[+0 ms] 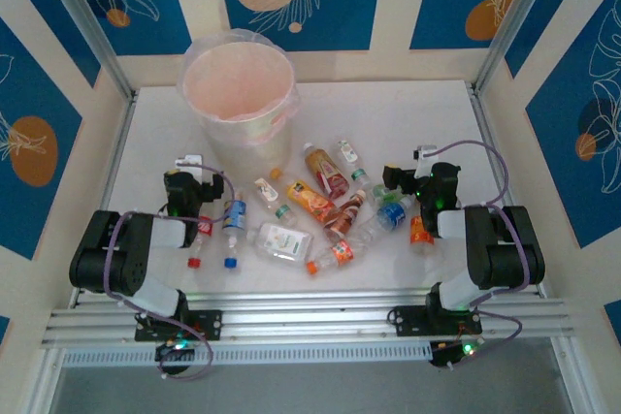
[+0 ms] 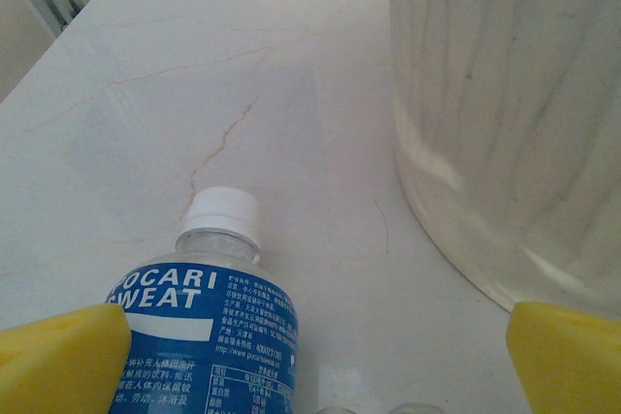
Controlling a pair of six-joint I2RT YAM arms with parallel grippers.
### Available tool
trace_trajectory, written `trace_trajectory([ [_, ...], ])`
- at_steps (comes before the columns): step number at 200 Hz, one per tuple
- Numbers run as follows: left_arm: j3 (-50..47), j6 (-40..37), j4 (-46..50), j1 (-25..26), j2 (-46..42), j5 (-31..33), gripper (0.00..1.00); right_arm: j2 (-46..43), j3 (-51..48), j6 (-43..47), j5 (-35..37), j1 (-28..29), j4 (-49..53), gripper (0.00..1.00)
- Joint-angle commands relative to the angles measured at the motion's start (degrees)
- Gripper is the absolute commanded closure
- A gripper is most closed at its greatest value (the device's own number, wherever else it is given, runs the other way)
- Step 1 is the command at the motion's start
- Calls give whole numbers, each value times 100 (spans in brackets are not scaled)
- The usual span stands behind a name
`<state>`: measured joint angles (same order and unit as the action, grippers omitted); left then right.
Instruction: Put the plastic bottles in the bin
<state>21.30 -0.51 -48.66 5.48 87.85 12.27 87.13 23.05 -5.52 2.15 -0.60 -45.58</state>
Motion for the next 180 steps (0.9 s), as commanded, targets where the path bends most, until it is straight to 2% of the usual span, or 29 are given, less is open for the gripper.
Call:
trace_trajectory([
  [1, 50, 51, -113, -55, -14, 53, 0, 14, 112, -1, 66, 25, -20, 1],
  [58, 22, 51, -156, -55, -42, 19, 1, 5, 103, 0, 66, 24, -27, 1],
  [84, 170, 64, 293, -56, -242, 32, 1, 3, 92, 6, 62, 25, -45, 1],
  [130, 89, 133, 713, -56, -938, 266, 0, -83, 189, 8, 44, 20, 188, 1],
  [180, 216, 278, 1847, -57, -2057, 293, 1, -416, 306, -25, 131, 18, 647, 1],
])
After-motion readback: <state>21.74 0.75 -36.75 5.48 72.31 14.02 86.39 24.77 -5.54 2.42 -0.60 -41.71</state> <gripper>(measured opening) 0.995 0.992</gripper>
